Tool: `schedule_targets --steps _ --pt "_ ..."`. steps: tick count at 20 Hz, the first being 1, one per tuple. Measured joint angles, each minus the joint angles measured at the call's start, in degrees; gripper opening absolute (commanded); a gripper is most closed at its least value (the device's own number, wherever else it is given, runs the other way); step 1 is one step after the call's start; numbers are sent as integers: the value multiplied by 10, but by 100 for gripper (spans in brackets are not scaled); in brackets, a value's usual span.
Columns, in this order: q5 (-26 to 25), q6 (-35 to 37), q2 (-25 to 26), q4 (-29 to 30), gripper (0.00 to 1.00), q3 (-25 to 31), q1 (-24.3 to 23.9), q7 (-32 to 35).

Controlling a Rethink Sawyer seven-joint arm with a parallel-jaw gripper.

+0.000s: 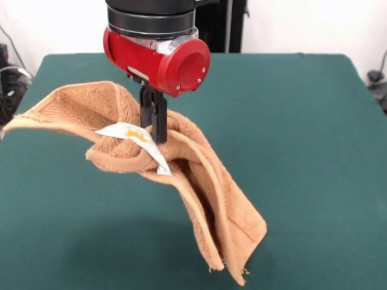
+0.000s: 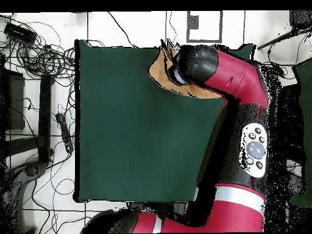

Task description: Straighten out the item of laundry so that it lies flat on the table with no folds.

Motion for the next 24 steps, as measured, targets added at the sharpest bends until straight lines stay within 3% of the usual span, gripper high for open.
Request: schedule_targets --steps 9,10,24 --pt "-46 8 -1 -39 100 -6 -5 0" --pt "-58 11 -1 -54 0 -6 -9 0" --pt "-77 14 -12 -79 0 -6 -29 0"
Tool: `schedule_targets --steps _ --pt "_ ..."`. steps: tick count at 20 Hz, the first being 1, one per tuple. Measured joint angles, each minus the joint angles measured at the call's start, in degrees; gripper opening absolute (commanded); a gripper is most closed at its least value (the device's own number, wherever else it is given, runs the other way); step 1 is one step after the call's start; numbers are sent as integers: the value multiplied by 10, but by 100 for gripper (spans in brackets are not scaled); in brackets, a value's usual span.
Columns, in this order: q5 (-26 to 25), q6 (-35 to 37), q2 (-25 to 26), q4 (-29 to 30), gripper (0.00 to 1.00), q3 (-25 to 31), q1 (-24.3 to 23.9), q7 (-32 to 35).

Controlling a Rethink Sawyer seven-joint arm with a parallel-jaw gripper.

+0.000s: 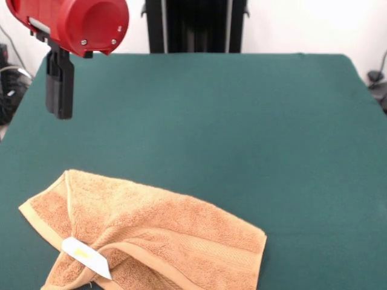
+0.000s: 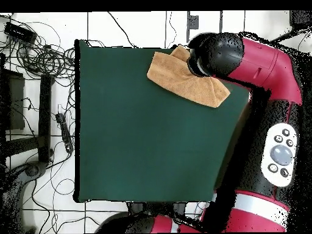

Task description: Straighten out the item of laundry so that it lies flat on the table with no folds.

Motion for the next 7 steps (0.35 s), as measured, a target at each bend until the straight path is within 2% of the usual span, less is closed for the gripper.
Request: schedule_targets --steps 7 --pt "-2 0 0 0 0 0 -7 0"
